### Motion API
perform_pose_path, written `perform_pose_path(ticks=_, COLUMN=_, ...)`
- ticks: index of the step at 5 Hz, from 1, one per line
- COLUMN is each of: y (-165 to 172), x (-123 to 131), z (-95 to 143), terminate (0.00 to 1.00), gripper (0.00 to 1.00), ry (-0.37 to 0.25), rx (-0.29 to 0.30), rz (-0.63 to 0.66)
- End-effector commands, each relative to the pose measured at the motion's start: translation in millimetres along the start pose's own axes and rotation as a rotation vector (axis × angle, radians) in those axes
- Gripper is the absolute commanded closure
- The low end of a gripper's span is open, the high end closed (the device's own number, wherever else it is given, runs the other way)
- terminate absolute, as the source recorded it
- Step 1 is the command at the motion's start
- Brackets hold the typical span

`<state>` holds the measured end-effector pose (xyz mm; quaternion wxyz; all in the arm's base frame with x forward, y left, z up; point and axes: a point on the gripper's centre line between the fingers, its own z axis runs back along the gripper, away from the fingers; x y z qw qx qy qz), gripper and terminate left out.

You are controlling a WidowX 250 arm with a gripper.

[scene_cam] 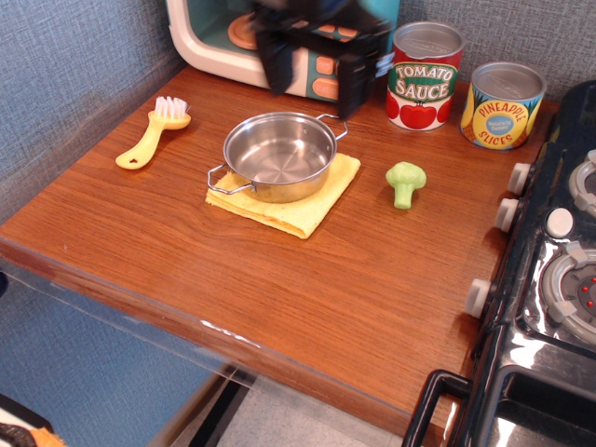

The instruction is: Pull out brocolli and put it to right of bowl

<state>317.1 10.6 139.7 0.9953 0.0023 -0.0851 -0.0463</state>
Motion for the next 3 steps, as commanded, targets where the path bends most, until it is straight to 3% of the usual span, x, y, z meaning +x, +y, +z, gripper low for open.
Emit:
perform_pose_path(ticks=1, y=19.8, x=-23.4, z=8.5, terminate=0.0, gripper=0.0, ry=0.005, rx=-0.029, rz=0.013)
perform_pose_path(ticks=2, y=19.8, x=-23.4, z=8.5, terminate=0.0, gripper=0.0, ry=0.005, rx=-0.029, rz=0.013)
perform_pose_path(ticks=3, y=19.8, x=-23.4, z=8.5, terminate=1.0, gripper=0.0, ry=0.005, rx=-0.029, rz=0.013)
